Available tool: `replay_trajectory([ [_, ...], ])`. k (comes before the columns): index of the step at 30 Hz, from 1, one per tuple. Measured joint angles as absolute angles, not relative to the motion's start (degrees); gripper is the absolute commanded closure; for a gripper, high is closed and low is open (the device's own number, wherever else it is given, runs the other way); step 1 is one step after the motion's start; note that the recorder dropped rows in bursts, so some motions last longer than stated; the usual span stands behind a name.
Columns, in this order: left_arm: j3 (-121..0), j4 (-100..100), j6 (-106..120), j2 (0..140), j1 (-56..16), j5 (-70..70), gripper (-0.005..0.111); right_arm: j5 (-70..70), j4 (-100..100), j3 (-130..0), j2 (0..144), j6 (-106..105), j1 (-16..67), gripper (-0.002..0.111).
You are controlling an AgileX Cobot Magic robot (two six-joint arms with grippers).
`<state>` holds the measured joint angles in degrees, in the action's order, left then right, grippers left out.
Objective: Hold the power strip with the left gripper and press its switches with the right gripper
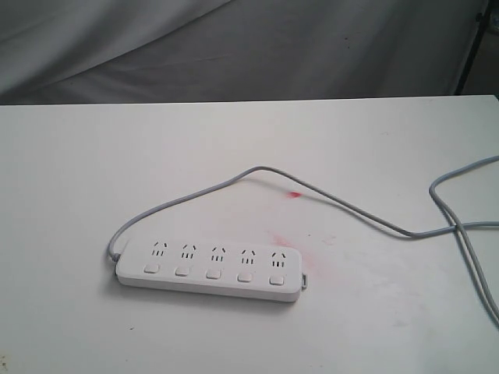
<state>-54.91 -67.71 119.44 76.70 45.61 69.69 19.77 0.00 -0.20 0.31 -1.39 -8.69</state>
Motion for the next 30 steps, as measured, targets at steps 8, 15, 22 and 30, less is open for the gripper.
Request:
replay_trajectory([
  [8,-58.5,-63.2,119.7,76.8,45.6,69.7,0.107,19.8,0.0,-0.2,0.3,-1.4,-8.7,0.108],
  [15,-62.8,-61.6,119.7,80.4,45.6,69.7,0.107,19.8,0.0,-0.2,0.3,-1.4,-8.7,0.108],
  [22,-68.3,-57.1,119.9,87.0,45.6,69.7,0.107,19.8,0.0,-0.2,0.3,-1.4,-8.7,0.108],
  [30,-71.2,-49.9,119.9,93.7,43.8,69.5,0.107,19.8,0.0,-0.2,0.3,-1.4,-8.7,0.108],
])
